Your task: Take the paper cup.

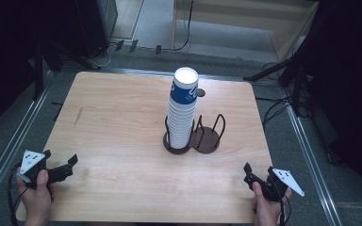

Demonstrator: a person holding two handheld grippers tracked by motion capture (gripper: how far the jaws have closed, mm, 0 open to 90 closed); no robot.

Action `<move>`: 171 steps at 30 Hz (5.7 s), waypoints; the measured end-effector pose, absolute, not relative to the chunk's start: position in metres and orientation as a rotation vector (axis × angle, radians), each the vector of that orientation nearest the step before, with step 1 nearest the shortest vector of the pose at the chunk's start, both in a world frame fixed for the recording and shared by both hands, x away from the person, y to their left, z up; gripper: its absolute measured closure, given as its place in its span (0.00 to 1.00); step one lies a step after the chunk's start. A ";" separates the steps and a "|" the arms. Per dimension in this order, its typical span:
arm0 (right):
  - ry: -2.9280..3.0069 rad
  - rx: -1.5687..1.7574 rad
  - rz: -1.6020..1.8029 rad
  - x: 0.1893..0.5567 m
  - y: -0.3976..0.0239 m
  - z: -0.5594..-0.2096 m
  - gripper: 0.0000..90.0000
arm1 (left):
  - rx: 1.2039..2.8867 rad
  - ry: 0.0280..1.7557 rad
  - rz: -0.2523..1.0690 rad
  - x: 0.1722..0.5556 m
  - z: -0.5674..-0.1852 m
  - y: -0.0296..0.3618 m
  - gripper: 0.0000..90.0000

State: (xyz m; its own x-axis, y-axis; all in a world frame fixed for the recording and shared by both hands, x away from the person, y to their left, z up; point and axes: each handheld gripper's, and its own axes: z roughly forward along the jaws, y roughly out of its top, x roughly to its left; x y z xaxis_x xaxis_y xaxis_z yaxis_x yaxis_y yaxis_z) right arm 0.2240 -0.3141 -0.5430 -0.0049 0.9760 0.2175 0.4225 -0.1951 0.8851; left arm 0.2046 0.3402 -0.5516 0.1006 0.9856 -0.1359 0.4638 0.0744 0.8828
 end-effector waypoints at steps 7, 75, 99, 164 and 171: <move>1.464 1.654 1.172 0.224 -0.308 -0.535 0.06 | 1.517 1.484 0.731 0.205 -0.552 0.342 0.02; 1.643 1.239 1.383 0.285 -0.098 -0.390 0.07 | 1.477 1.515 0.726 0.207 -0.552 0.345 0.02; 1.579 1.245 1.387 0.309 -0.072 -0.375 0.08 | 1.474 1.520 0.754 0.207 -0.552 0.344 0.11; 1.479 1.136 1.394 0.315 -0.062 -0.353 0.23 | 1.467 1.503 0.731 0.206 -0.552 0.346 0.02; 1.468 1.140 1.416 0.316 -0.060 -0.347 0.23 | 1.466 1.504 0.728 0.206 -0.552 0.346 0.02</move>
State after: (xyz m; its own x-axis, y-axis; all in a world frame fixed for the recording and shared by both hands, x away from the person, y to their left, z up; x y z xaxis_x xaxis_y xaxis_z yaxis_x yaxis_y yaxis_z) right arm 0.3158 -0.0603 -0.3471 -0.2899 0.9559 0.0479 0.0821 -0.0250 0.9963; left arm 0.2064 0.3463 -0.5522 0.0920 0.9772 -0.1911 0.4568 0.1291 0.8802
